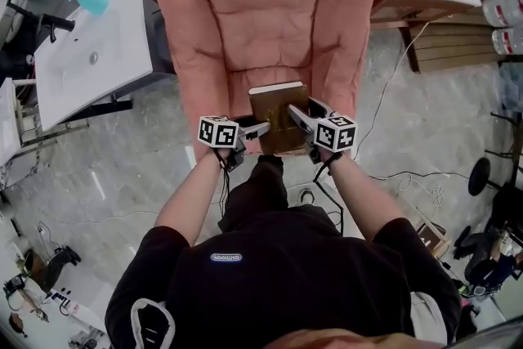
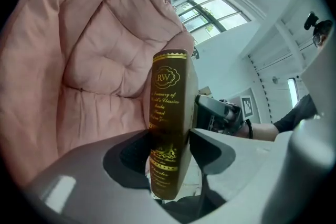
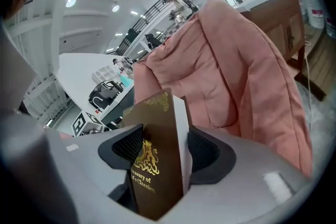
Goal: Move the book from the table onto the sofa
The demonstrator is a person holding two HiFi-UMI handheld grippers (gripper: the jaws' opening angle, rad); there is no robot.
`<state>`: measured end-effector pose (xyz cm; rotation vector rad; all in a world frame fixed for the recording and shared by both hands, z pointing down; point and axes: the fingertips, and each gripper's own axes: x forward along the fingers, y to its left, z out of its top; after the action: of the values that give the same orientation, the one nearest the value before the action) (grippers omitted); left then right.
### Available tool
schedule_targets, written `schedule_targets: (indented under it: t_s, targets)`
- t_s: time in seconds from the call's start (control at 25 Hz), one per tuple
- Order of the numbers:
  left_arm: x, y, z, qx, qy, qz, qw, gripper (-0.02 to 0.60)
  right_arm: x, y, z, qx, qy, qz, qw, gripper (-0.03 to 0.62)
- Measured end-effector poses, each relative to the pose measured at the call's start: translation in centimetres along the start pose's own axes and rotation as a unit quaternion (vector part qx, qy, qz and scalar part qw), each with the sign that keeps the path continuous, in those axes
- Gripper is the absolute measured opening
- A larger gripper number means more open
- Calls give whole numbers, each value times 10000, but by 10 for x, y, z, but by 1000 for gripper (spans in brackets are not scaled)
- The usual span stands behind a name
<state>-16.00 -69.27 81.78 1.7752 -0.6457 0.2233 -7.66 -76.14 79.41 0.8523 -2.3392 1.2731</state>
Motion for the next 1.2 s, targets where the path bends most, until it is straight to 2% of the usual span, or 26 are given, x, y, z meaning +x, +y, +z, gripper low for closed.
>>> schedule_targets:
  t_s: [0.32,0.72,1.2]
  targets:
    - [35,71,-6,-326,396,20,9987,241,58,-53,-27,281,263,-216,9990,295]
    - [75,150,-19,-500,723,244,9958,242,118,-110,-62,156,631,-463,9968,284]
    - [93,201,-28,-503,982,565,9923,242,157,-141,-91,230,970,-560,9934,279]
